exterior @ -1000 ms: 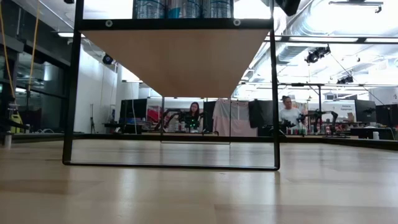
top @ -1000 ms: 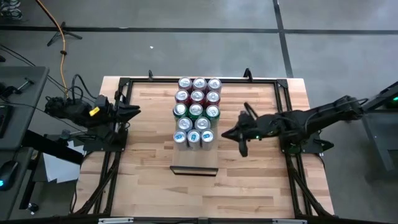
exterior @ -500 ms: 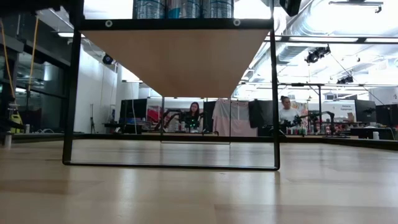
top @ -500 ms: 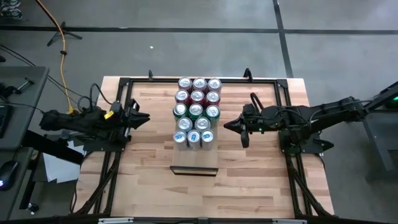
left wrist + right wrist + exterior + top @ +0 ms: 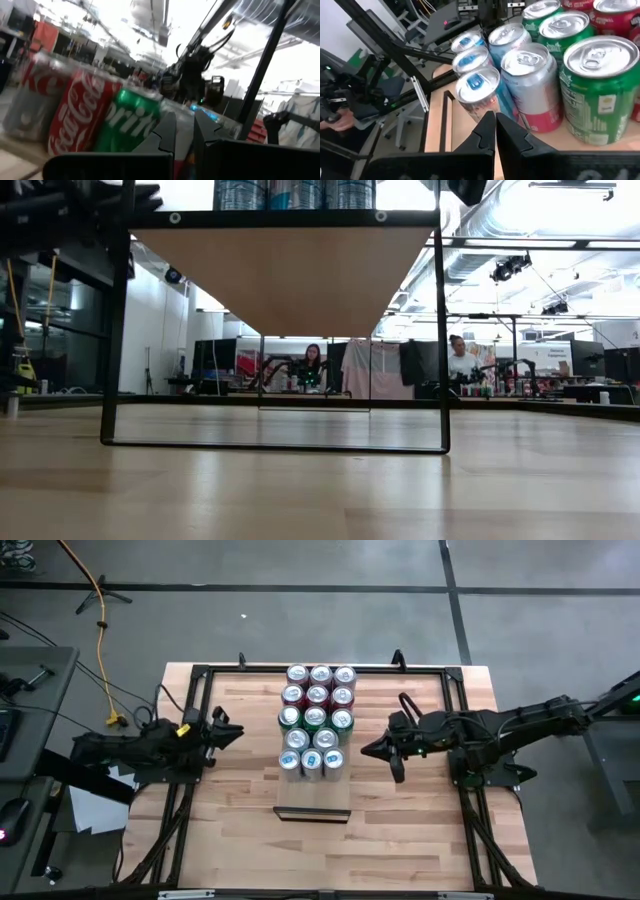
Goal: Place canned beverage on shelf
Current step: Return to Home Position
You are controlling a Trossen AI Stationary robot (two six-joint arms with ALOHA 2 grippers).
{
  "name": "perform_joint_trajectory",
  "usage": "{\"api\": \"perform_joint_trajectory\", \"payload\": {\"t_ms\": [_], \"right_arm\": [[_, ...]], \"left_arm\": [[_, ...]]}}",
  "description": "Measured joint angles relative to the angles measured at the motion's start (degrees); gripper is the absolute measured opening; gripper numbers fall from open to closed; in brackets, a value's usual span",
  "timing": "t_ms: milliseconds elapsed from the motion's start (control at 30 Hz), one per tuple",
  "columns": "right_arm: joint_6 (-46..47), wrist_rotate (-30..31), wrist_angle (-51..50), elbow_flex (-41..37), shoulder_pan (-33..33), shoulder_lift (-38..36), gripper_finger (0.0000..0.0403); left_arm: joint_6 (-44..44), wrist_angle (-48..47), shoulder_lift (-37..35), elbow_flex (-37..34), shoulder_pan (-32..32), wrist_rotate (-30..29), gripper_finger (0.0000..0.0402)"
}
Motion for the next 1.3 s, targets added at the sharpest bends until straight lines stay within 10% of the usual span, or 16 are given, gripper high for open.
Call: {"api": "perform_joint_trajectory", "payload": {"t_ms": [500,933,1300], "right_arm": [[4.59,-4.11,-11.04,-6.2,1.41,-6.0,0.0],[0.23,-12.46,28.38,-40.66,-9.83,-28.54,0.0],[-5.3,-22.93,35.37,-50.67,-20.15,-37.33,0.0]], "left_arm": [[-6.02,-10.42,-0.34,0.06,-0.02,0.02,0.0],[-6.01,-11.79,-0.24,0.06,-0.02,0.01,0.0001],[-5.99,-11.77,-0.24,0.06,-0.02,0.0,0.0001]]}}
